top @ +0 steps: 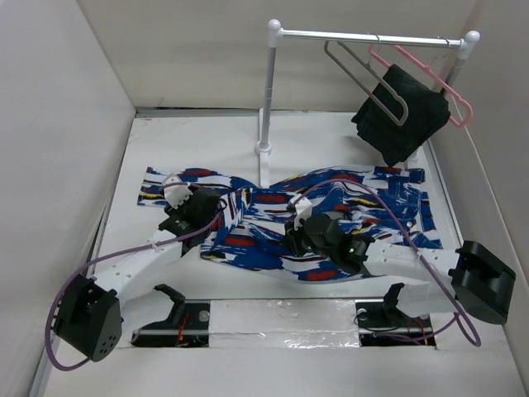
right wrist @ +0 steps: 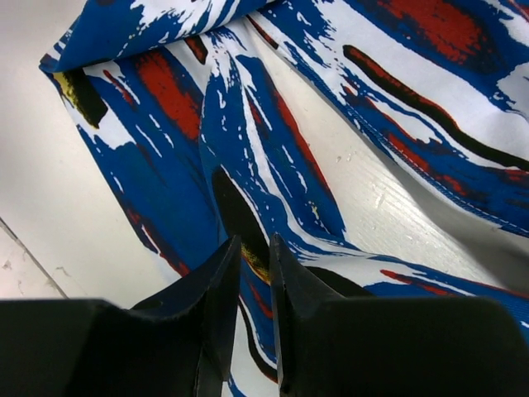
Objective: Place the trousers on the hanger
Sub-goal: Flatten out the trousers at the center of the board.
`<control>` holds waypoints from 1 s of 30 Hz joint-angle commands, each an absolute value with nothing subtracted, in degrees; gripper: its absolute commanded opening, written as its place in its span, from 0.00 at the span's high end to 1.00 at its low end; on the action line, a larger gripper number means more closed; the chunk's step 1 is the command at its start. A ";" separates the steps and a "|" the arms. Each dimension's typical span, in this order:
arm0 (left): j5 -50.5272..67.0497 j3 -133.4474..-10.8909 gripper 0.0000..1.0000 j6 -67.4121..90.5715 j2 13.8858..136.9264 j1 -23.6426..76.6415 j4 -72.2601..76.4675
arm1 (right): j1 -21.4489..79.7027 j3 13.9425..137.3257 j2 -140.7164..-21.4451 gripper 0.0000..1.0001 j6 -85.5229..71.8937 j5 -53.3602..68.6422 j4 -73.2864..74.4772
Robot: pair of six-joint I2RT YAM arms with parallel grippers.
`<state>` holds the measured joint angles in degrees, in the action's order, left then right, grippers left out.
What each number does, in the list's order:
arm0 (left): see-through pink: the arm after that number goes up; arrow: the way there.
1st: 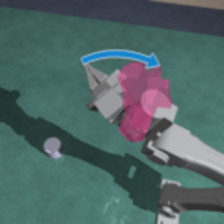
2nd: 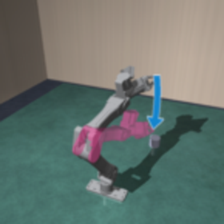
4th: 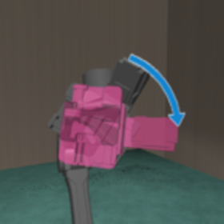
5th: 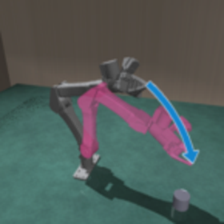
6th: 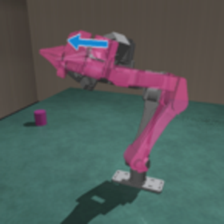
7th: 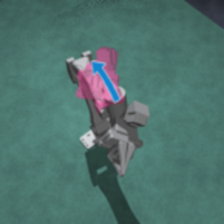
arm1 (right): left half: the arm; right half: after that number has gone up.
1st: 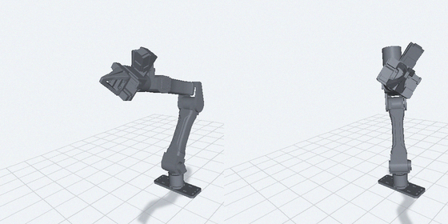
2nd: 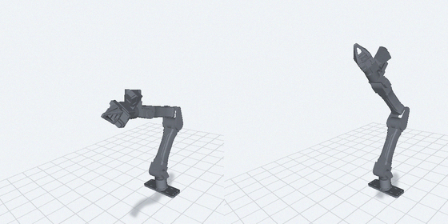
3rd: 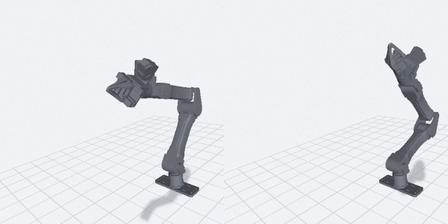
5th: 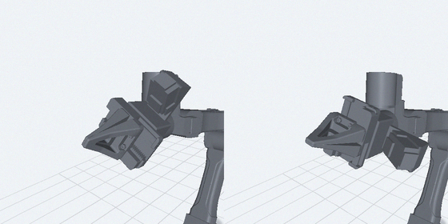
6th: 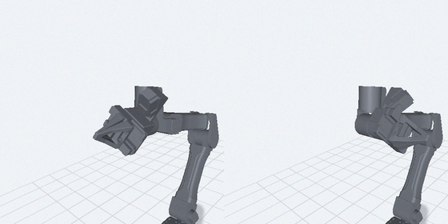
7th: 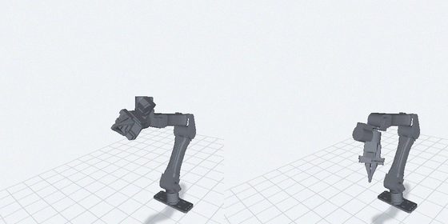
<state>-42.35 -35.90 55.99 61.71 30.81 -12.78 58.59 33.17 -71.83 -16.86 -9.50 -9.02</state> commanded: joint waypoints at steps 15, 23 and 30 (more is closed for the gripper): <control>-23.12 -40.43 0.82 41.22 78.39 25.76 6.77 | 60.29 31.64 -67.68 1.00 -17.49 -11.42 -10.20; -20.22 -43.85 0.86 39.82 86.21 24.43 5.45 | 60.29 29.89 -65.39 0.96 -18.46 -12.40 -10.28; -18.37 -43.68 0.74 39.64 88.15 24.43 6.76 | 60.29 29.36 -65.57 0.95 -18.81 -11.52 -11.77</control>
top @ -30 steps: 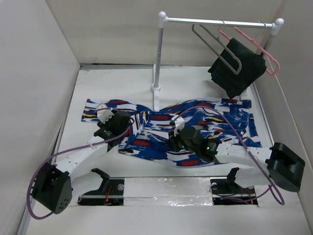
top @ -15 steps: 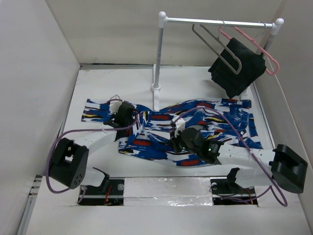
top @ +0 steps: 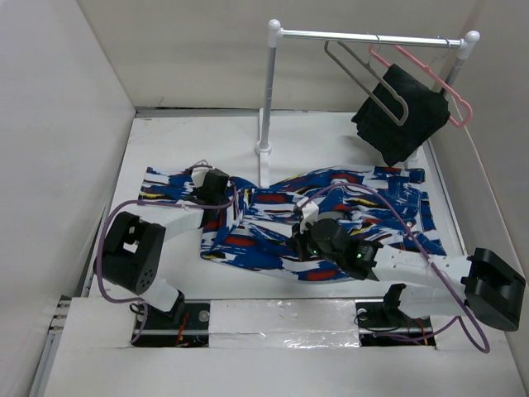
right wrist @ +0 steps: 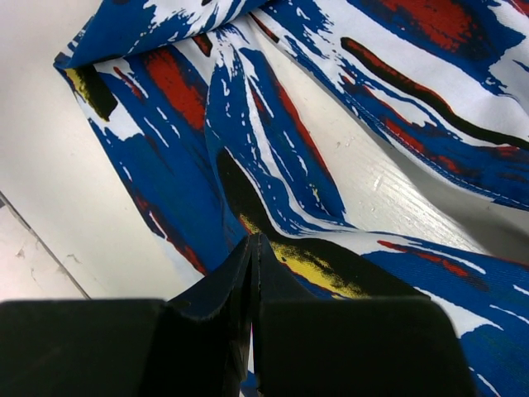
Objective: Place the trousers on the hanger
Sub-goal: Flatten out the trousers at the center of the board.
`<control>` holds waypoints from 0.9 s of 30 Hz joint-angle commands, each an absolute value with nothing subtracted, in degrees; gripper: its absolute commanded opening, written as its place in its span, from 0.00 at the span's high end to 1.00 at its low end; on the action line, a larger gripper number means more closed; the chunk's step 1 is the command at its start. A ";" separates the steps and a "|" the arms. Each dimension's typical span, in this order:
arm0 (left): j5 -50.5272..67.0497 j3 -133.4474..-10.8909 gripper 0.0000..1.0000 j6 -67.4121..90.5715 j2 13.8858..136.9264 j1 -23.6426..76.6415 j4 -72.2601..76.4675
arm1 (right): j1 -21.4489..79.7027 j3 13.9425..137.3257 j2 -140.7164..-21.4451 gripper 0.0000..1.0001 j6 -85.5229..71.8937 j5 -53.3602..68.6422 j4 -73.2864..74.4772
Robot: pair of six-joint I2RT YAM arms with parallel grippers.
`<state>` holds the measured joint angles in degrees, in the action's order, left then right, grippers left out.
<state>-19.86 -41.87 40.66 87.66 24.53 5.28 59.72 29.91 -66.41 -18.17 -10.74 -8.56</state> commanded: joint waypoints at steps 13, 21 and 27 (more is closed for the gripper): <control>-14.33 -38.59 0.78 41.13 86.22 24.43 13.53 | 60.82 29.79 -68.11 0.94 -18.81 -9.58 -13.62; -16.34 -38.15 0.97 42.45 81.57 24.43 12.13 | 61.35 29.53 -68.38 0.94 -19.60 -10.98 -13.18; -21.43 -37.79 1.00 44.11 70.77 24.43 7.14 | 61.35 29.80 -66.71 0.94 -19.07 -14.41 -10.81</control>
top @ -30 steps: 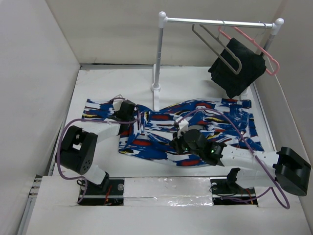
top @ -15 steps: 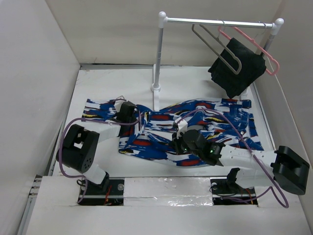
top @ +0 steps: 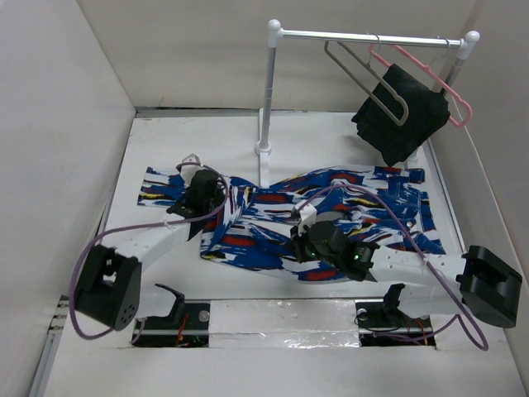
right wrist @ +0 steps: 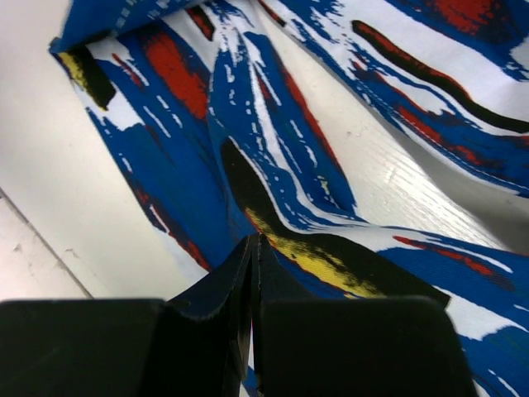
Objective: Place the trousers on the hanger
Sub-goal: Flatten out the trousers at the center of the board.
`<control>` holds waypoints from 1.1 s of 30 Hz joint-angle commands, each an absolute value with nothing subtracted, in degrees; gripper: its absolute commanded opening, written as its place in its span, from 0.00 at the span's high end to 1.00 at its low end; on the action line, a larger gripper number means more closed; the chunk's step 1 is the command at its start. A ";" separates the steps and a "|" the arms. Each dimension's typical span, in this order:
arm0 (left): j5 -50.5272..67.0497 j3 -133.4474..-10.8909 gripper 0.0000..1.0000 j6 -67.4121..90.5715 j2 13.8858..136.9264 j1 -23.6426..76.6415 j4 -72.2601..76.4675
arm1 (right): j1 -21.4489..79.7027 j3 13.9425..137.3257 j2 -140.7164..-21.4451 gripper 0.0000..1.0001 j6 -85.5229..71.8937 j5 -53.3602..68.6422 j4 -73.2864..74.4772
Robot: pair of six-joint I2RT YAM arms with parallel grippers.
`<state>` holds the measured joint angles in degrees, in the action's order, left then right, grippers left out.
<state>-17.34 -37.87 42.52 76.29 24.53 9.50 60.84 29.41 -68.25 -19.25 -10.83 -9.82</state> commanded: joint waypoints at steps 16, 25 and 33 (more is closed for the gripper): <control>-42.27 -46.75 1.00 48.25 29.19 26.72 -20.20 | 41.06 22.86 -49.58 0.81 -25.85 -24.35 -0.18; -44.91 -58.09 1.00 43.07 21.01 26.72 -27.68 | 45.24 34.08 -60.45 1.00 -12.33 -14.50 -5.10; -45.35 -56.95 1.00 40.87 15.21 26.72 -30.06 | 51.06 60.78 -86.19 0.85 -5.02 -6.34 -6.52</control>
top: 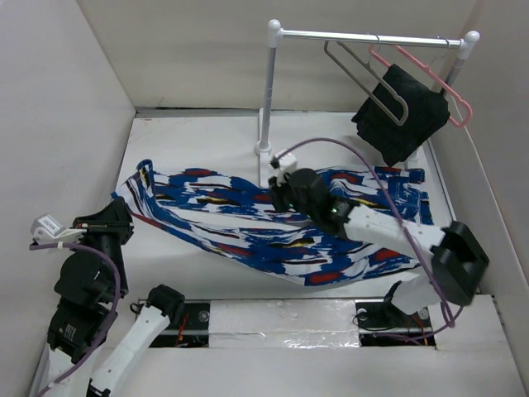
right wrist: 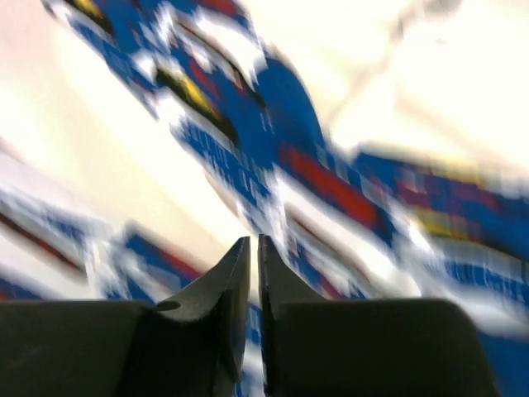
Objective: Place the trousers on the hanger
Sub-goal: Flatten out the trousers at the center of the board.
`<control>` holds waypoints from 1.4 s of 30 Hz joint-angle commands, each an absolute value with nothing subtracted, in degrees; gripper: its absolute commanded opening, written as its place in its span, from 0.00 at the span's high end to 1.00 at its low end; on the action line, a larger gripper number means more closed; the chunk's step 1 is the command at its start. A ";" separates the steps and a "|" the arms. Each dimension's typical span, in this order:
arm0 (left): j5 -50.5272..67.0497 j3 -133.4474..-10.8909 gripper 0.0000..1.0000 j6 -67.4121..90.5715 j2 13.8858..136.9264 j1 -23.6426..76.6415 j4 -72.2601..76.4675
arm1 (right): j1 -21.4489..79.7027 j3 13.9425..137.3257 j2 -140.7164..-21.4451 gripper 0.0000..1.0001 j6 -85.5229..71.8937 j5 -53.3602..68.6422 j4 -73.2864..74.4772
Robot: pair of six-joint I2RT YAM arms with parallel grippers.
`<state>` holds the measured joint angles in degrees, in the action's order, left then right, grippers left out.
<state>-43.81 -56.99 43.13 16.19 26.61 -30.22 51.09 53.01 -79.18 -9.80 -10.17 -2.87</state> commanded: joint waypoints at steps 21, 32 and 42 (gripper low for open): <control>-39.38 -51.15 1.00 35.60 14.33 26.72 -23.64 | 49.31 130.07 -145.80 0.36 -9.05 2.08 23.11; -37.97 -49.13 1.00 35.24 14.50 26.72 -22.50 | 49.83 142.03 -155.47 0.90 -23.01 11.95 9.24; -36.39 -48.60 1.00 34.28 15.03 24.70 -21.71 | 47.73 140.12 -149.61 0.02 -27.35 15.92 -2.72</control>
